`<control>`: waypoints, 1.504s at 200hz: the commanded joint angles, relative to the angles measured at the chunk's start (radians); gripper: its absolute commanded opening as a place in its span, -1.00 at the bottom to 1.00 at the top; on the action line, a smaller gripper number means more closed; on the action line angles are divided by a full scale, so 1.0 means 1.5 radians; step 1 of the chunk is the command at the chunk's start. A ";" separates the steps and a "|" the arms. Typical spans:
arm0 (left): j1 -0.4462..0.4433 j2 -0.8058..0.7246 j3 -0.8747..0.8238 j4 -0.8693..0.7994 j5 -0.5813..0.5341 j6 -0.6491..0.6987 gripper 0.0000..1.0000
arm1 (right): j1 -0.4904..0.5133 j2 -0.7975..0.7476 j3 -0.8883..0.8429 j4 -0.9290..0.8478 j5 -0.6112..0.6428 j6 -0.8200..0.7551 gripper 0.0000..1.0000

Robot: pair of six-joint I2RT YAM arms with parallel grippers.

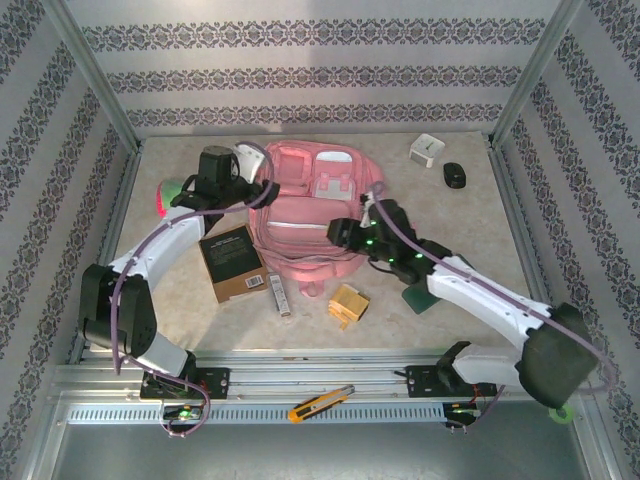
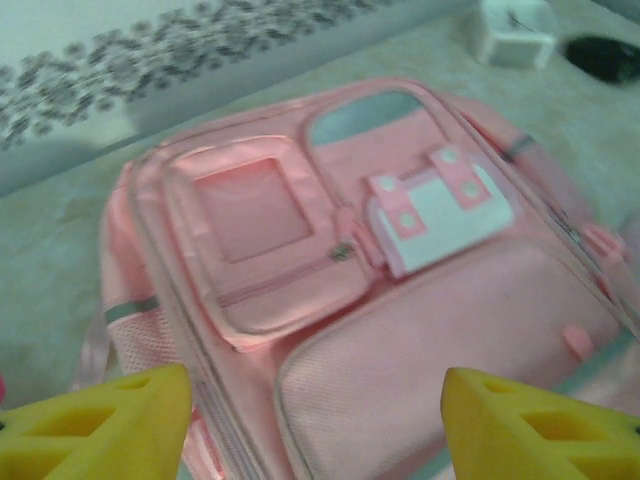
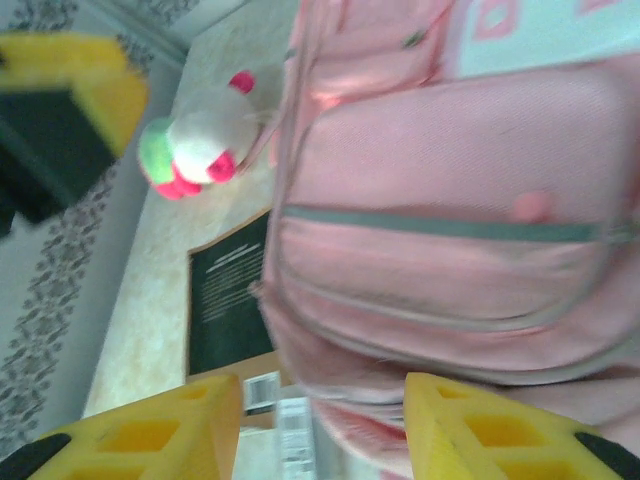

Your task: Pack the student bag

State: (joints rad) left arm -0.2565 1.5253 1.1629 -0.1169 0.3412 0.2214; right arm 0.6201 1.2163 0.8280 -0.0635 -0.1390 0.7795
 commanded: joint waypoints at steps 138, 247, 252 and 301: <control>-0.170 0.218 0.058 -0.083 0.041 0.516 0.67 | -0.214 -0.151 -0.155 -0.014 -0.123 -0.124 -0.05; -0.160 0.168 0.084 -0.079 0.060 0.455 -1.00 | -0.240 -0.170 -0.154 -0.023 -0.132 -0.200 0.00; -0.150 0.154 0.086 -0.086 0.086 0.446 -1.00 | -0.249 -0.162 -0.147 -0.026 -0.145 -0.223 0.01; -0.051 0.074 0.144 -0.149 0.262 0.418 -1.00 | -0.312 -0.019 -0.022 -0.039 -0.287 -0.518 0.05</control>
State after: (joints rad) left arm -0.3939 1.7233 1.3003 -0.3153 0.5503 0.8848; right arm 0.1787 1.0985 0.6964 -0.1291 -0.4301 0.3031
